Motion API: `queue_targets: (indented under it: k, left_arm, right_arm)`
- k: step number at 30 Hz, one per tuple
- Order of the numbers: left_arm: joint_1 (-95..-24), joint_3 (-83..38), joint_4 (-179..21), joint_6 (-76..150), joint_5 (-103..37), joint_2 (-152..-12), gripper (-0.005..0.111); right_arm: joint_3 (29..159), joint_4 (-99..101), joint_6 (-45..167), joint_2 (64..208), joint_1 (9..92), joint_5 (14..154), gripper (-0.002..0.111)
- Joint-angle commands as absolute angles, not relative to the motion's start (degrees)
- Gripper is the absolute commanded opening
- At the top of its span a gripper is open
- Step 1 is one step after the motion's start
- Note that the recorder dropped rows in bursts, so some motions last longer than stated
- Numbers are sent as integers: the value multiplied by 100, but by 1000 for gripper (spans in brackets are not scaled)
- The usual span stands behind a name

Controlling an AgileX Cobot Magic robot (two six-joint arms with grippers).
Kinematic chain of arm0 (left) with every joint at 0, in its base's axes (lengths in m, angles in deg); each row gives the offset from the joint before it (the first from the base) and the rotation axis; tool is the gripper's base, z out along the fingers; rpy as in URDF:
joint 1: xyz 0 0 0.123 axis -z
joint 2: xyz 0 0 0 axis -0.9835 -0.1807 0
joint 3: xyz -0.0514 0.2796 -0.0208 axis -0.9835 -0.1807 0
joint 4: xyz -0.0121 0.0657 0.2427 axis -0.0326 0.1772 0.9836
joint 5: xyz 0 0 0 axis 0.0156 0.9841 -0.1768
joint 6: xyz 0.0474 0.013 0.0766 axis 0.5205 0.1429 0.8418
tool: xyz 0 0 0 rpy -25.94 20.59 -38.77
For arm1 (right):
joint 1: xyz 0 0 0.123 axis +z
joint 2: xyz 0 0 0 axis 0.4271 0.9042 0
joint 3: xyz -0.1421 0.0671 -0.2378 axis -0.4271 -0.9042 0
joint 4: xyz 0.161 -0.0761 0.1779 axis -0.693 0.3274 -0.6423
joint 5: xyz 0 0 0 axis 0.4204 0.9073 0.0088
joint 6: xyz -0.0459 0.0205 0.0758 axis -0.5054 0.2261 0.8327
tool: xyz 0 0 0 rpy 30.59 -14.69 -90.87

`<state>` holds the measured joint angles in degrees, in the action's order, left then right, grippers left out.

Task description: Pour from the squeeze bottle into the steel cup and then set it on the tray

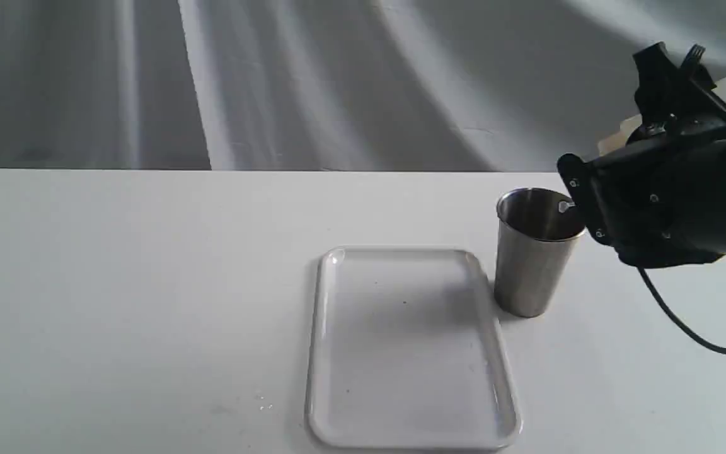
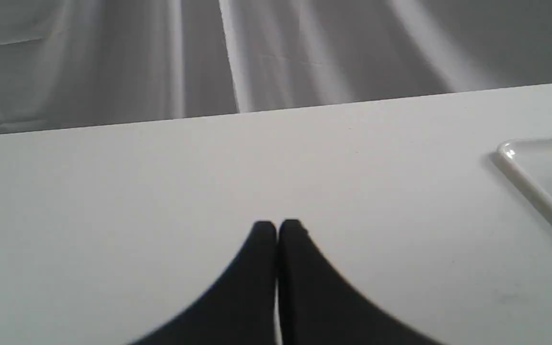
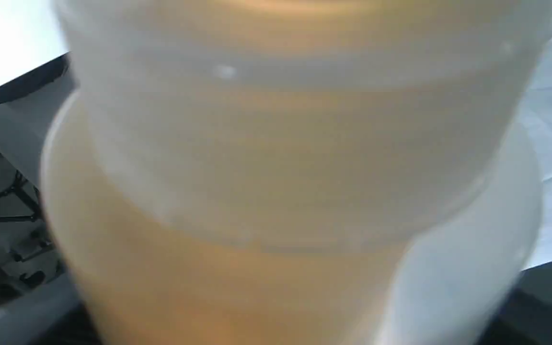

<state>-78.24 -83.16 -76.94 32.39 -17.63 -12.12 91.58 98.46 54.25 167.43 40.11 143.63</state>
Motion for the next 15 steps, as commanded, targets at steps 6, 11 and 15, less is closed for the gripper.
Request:
queue_targets:
  k: [6, 11, 15]
  left_arm:
    - [-7833, -8341, -7698, 3219, -1802, -1197, 0]
    - [-7833, -8341, -7698, 3219, -1802, -1197, 0]
    - [-7833, -8341, -7698, 3219, -1802, -1197, 0]
  right_arm:
    - [9209, 10061, 5424, 16643, 4011, 14436, 9]
    - [9209, 10061, 5680, 16643, 4011, 14436, 9]
    - [9209, 10061, 5959, 16654, 4011, 14436, 9]
